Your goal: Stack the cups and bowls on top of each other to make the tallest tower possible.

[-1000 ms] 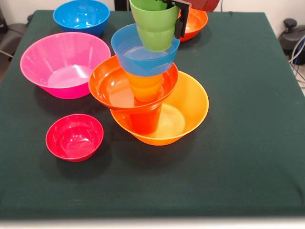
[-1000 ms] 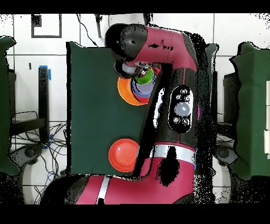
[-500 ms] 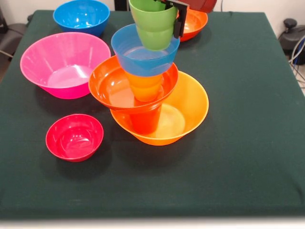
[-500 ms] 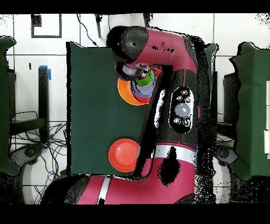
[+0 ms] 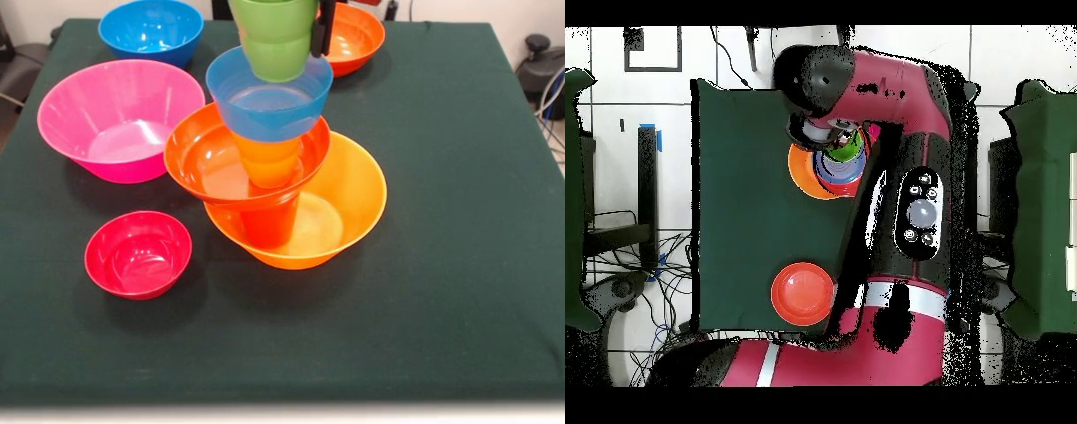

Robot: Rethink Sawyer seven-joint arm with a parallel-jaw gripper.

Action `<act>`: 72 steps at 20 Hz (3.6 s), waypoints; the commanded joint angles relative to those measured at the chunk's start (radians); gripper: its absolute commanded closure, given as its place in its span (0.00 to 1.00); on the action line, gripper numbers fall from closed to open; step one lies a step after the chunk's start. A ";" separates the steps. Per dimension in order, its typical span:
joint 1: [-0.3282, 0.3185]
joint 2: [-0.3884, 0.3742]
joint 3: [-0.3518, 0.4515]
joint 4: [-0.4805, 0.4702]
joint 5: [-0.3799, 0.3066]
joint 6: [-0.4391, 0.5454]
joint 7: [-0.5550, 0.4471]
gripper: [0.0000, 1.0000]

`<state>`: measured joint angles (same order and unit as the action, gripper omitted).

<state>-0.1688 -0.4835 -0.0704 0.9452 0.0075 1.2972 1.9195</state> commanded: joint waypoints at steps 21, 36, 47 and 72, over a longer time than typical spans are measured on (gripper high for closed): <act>-0.017 0.039 0.073 0.098 -0.010 -0.114 0.032 1.00; -0.010 0.032 0.066 0.106 -0.009 -0.108 0.040 1.00; -0.003 0.051 0.068 0.108 -0.013 -0.148 0.056 1.00; 0.007 0.050 0.060 0.116 -0.012 -0.154 0.070 1.00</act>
<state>-0.1777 -0.4718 -0.0704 0.9494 0.0075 1.2053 1.9195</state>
